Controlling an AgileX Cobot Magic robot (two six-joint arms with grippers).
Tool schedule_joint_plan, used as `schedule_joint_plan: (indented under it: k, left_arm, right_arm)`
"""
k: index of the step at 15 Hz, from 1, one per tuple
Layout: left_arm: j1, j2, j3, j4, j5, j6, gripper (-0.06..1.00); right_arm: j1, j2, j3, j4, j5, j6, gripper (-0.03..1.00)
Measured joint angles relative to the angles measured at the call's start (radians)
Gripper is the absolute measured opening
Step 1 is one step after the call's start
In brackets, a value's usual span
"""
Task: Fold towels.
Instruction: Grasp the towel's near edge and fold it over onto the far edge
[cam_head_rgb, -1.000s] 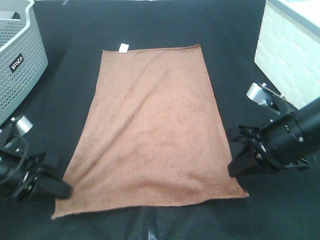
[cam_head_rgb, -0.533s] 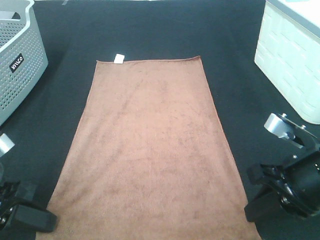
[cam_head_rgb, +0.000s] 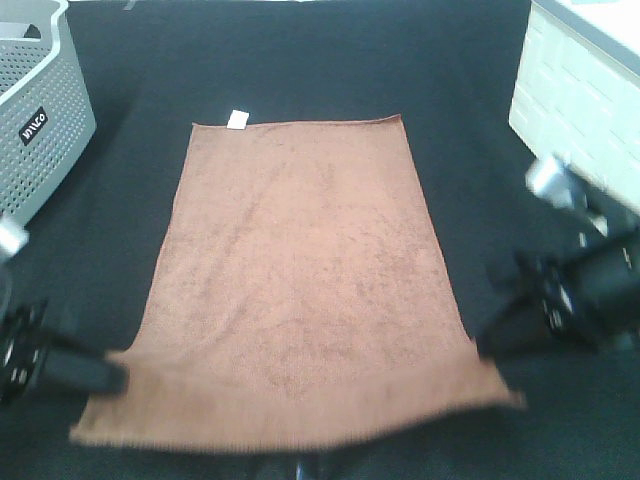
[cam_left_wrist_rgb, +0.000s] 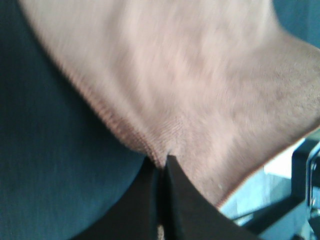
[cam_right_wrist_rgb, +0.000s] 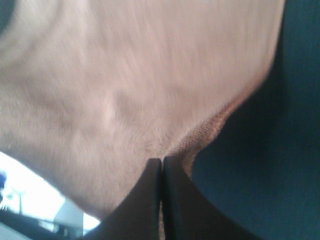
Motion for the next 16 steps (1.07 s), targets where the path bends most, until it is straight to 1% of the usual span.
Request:
schedule_joint_plan:
  k: [2, 3, 5, 7, 8, 9, 11, 14, 15, 16]
  left_arm:
    - [0.000, 0.032, -0.101, 0.007, -0.002, -0.032, 0.00]
    - [0.000, 0.074, -0.188, 0.034, -0.002, -0.065, 0.00]
    - [0.000, 0.139, -0.315, 0.093, -0.010, -0.134, 0.00]
    - [0.000, 0.188, -0.441, 0.164, -0.046, -0.214, 0.00]
    - [0.000, 0.210, -0.500, 0.187, -0.061, -0.246, 0.00]
    - [0.000, 0.246, -0.593, 0.211, -0.070, -0.279, 0.00]
    - [0.000, 0.287, -0.695, 0.220, -0.098, -0.290, 0.00]
    - [0.000, 0.354, -0.831, 0.220, -0.183, -0.293, 0.00]
    - [0.000, 0.354, -0.831, 0.220, -0.183, -0.293, 0.00]
    - [0.000, 0.383, -0.872, 0.220, -0.202, -0.293, 0.00]
  right_arm:
    - [0.000, 0.049, -0.135, -0.024, 0.002, 0.032, 0.00]
    - [0.000, 0.112, -0.265, -0.039, 0.017, 0.050, 0.00]
    - [0.000, 0.220, -0.437, -0.072, 0.056, 0.083, 0.00]
    - [0.000, 0.331, -0.607, -0.102, 0.092, 0.120, 0.00]
    - [0.000, 0.382, -0.688, -0.118, 0.113, 0.138, 0.00]
    - [0.000, 0.463, -0.814, -0.151, 0.143, 0.172, 0.00]
    - [0.000, 0.553, -0.980, -0.202, 0.175, 0.219, 0.00]
    - [-0.002, 0.686, -1.217, -0.259, 0.216, 0.267, 0.00]
    - [-0.002, 0.686, -1.217, -0.259, 0.216, 0.267, 0.00]
    - [-0.009, 0.722, -1.288, -0.262, 0.219, 0.267, 0.00]
